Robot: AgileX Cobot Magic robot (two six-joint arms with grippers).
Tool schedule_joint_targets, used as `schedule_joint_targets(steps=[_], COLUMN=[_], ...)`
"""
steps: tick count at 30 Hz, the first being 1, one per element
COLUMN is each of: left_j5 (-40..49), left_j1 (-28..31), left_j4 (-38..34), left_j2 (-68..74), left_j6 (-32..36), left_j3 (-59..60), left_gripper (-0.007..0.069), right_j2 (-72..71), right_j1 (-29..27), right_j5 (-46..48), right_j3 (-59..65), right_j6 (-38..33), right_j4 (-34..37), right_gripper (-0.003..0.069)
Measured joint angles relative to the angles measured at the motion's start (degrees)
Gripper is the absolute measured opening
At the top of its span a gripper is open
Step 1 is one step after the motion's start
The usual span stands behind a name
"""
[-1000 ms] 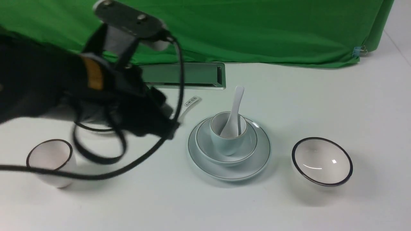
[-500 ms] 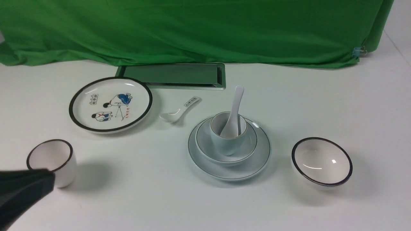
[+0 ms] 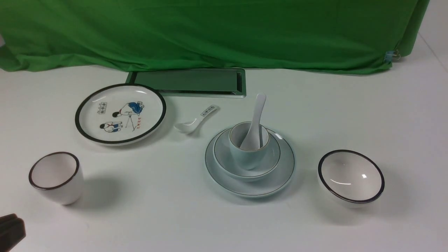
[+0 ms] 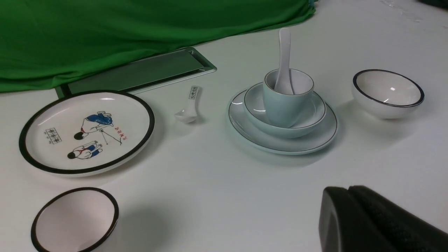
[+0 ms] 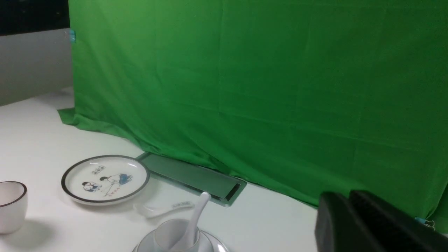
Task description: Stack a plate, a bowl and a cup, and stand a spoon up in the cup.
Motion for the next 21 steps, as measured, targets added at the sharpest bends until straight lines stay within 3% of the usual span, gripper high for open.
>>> schedule_joint_targets(steps=[16,21], left_j5=[0.0,0.0], left_j1=[0.0,0.0], left_j4=[0.0,0.0], left_j2=[0.0,0.0], left_j6=[0.0,0.0], left_j3=[0.0,0.0], left_gripper=[-0.0031,-0.0031], right_j2=[0.0,-2.7], right_j1=[0.0,-0.1], right_j5=[-1.0,-6.3], right_j3=[1.7,8.2], right_j6=[0.1,0.1], right_j4=[0.2,-0.2], right_gripper=[0.0110,0.0101])
